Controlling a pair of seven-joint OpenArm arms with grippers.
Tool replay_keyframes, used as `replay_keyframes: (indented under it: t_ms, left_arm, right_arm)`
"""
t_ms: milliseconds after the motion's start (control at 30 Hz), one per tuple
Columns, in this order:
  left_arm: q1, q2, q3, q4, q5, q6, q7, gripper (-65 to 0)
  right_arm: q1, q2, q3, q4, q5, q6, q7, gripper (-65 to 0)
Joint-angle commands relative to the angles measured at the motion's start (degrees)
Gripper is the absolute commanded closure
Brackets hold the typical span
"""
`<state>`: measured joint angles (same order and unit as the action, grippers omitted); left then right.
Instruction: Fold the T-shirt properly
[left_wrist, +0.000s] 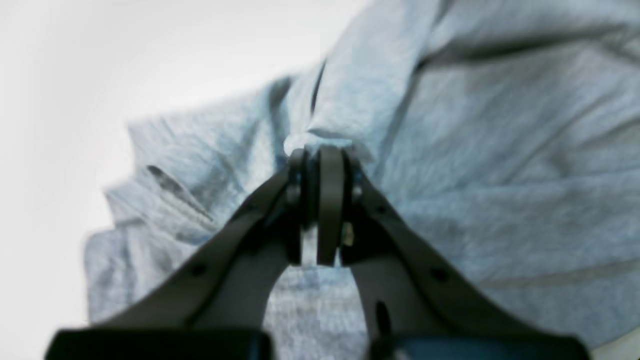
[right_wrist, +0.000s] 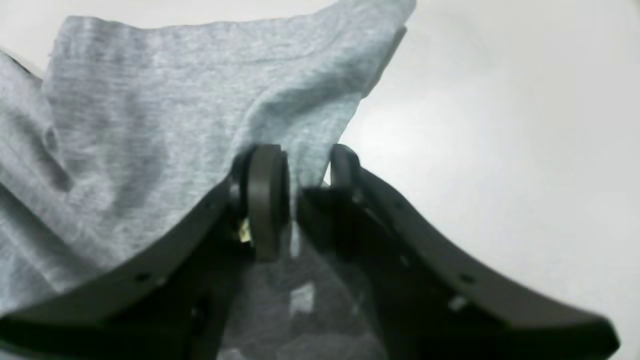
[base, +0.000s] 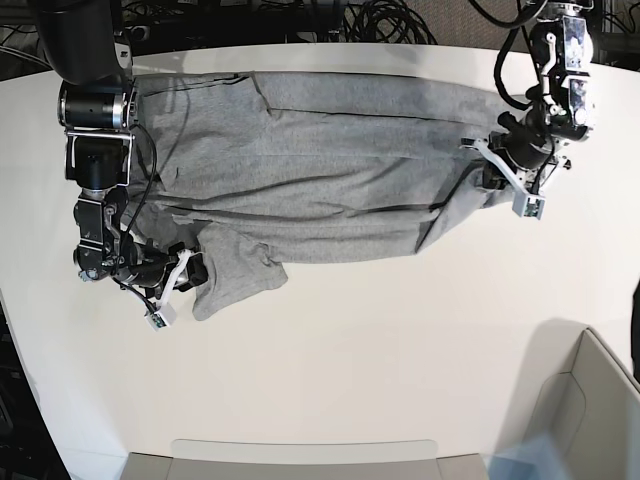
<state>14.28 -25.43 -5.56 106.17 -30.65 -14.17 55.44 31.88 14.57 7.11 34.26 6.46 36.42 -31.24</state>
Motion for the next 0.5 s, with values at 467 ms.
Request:
replay_keyframes:
  t_ms: [467]
  left_arm:
    - [-0.79, 0.68, -6.17, 4.82, 0.19, 0.42, 2.98, -17.2]
  right_arm:
    - [-0.27, 0.51, -0.21, -0.46, -3.87, -0.25, -4.58, -17.6]
